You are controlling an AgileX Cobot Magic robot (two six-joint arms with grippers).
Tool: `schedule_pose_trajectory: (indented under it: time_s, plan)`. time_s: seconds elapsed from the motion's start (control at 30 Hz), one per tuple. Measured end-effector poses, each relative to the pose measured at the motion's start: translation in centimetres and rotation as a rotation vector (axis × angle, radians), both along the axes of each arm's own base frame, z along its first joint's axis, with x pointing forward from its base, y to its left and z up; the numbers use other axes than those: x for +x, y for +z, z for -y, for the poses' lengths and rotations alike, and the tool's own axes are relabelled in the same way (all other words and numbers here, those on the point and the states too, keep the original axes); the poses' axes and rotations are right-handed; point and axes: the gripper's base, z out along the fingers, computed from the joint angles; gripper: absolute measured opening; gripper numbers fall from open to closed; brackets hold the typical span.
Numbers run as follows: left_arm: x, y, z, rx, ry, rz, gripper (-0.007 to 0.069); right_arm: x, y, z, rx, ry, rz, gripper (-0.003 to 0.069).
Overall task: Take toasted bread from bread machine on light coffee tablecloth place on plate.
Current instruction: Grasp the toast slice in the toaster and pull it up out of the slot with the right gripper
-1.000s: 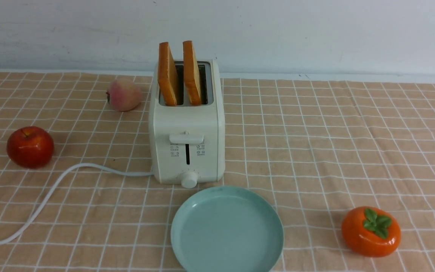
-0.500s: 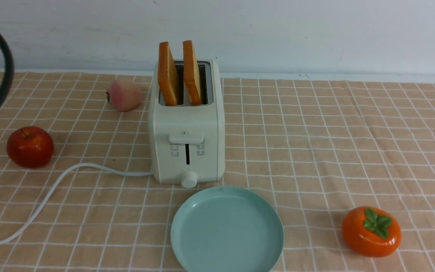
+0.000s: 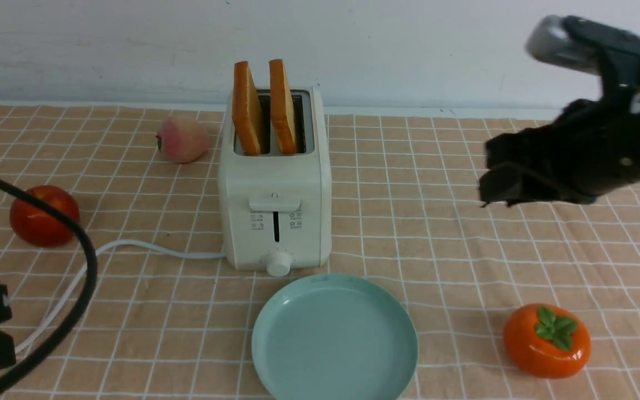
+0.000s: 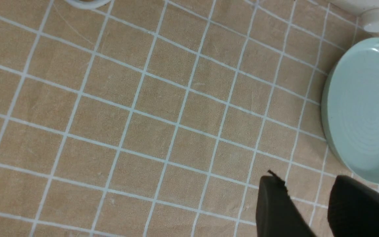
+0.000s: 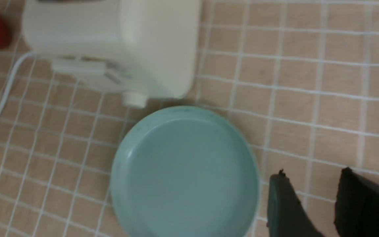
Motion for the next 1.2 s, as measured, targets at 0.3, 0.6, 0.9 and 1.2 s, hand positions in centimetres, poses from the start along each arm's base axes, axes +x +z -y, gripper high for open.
schedule_pose_trajectory:
  time_s: [0.3, 0.6, 0.9, 1.2]
  plan:
    - [-0.8, 0.0, 1.3, 0.01, -0.12, 0.006, 0.0238, 5.8, 2.5, -11.3, -0.044, 0.133, 0.117, 0.0273]
    - [-0.8, 0.0, 1.3, 0.012, -0.122, 0.006, 0.0238, 10.5, 0.9, -17.3, -0.08, -0.005, 0.273, 0.0344]
    - [-0.9, -0.1, 1.3, 0.016, -0.124, -0.007, 0.0238, 13.1, -3.7, -18.4, -0.204, -0.009, 0.319, 0.0342]
    - [-0.9, -0.1, 1.3, 0.016, -0.124, -0.007, 0.0238, 12.7, -2.2, -17.9, -0.198, -0.017, 0.337, 0.0114]
